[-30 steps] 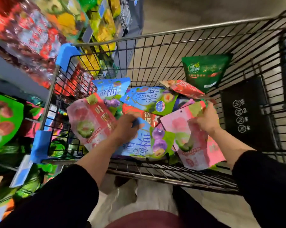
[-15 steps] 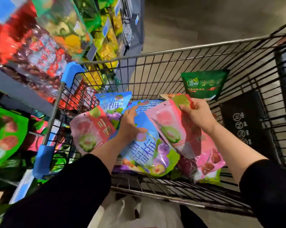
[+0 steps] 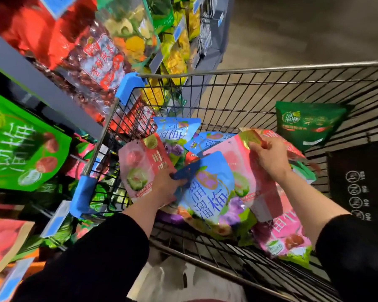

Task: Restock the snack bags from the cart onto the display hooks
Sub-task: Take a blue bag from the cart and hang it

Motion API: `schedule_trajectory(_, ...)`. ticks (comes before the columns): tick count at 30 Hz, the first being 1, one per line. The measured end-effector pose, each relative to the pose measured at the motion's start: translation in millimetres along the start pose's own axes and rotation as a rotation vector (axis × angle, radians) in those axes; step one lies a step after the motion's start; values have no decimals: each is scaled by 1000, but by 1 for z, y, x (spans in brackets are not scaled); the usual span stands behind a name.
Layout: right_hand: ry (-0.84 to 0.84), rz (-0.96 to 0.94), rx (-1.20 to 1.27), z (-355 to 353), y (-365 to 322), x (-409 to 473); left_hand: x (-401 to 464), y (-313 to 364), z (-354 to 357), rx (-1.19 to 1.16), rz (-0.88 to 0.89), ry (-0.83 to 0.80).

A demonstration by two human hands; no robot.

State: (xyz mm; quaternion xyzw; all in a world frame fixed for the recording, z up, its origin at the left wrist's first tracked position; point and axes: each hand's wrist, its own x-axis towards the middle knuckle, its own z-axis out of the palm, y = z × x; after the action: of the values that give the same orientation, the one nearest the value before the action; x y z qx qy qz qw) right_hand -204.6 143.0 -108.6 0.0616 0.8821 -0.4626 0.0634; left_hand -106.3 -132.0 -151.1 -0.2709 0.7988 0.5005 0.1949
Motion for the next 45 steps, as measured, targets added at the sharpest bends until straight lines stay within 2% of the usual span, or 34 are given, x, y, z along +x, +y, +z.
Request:
schedule_trajectory(3, -17, 68, 191, -5, -10, 1, -1, 25, -4, 31, 154, -11)
schedule_trajectory(8, 8, 73, 409, -13, -41, 14, 0, 80, -32, 196, 441, 115)
schedule_trajectory(12, -30, 46, 571, -10, -73, 26, -36, 123, -71, 294, 709, 217)
schedule_trajectory(17, -77, -125, 681, 0, -140, 18, -97, 141, -120, 355, 614, 337)
schedule_trajectory(26, -53, -493, 805, 11, -292, -79, -242, 122, -216, 215, 762, 873)
schedule_trajectory(33, -148, -685, 953, 50, -383, -217, -372, 45, -272, 151, 795, 1281)
schedule_trajectory(37, -264, -791, 931, 81, -414, -293, -430, -1, -284, 63, 750, 1392)
schedule_trajectory(42, -412, -879, 942, 117, -445, -377, -492, -46, -302, -125, 751, 1426)
schedule_trajectory(45, -455, -933, 947, 128, -473, -420, -526, -63, -310, -125, 798, 1438)
